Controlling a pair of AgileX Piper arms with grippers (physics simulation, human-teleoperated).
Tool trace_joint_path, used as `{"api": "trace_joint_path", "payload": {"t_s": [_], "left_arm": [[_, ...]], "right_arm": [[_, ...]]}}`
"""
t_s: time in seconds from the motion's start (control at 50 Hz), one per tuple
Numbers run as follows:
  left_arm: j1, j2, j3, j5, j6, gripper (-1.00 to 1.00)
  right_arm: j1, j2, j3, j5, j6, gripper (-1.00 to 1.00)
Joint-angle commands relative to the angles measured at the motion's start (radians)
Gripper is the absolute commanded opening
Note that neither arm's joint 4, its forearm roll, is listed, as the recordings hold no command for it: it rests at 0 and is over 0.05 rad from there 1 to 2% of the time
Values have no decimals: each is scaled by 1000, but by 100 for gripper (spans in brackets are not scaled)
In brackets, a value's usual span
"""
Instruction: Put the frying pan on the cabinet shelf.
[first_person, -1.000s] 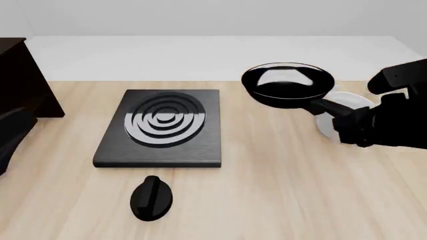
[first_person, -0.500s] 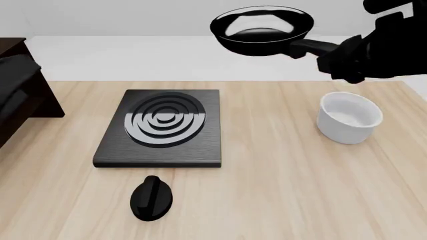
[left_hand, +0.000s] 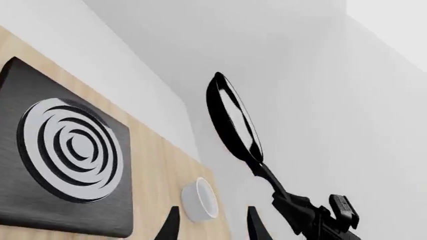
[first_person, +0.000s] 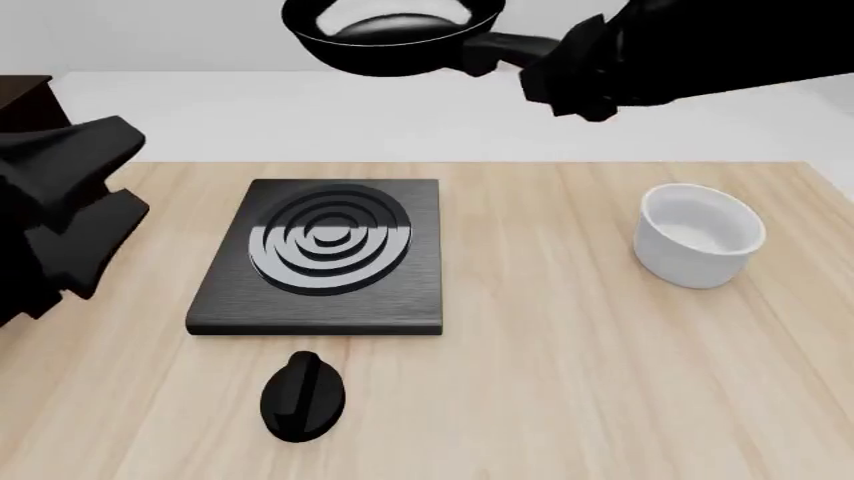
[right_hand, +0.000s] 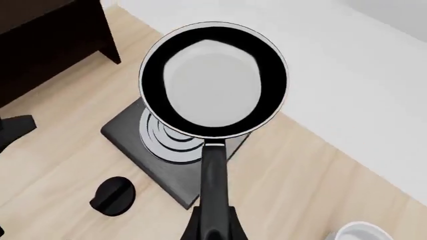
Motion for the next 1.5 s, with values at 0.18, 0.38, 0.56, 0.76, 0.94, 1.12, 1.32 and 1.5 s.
{"api": "trace_joint_path", "payload": {"t_s": [0.18, 0.38, 0.56, 0.76, 0.94, 1.12, 1.32, 1.5], "left_arm": [[-81, -37, 3, -9, -66, 100], [-71, -44, 0, -9, -87, 100], [-79, -40, 4, -20, -88, 100], [-70, -59, -13, 0, -96, 100], [-61, -59, -15, 3, -97, 100], [-49, -61, -10, -1, -100, 100], [-58, -59, -5, -10, -100, 100], [-67, -52, 7, -28, -114, 100]], "right_arm": [[184, 127, -142, -59, 4, -100], [249, 172, -196, -100, 33, -100], [309, 215, -251, -116, 46, -100], [354, 259, -278, -131, 42, -100], [387, 277, -277, -148, 43, -100], [417, 288, -271, -163, 44, -100], [431, 294, -253, -184, 46, -100], [457, 320, -231, -210, 41, -100]]}}
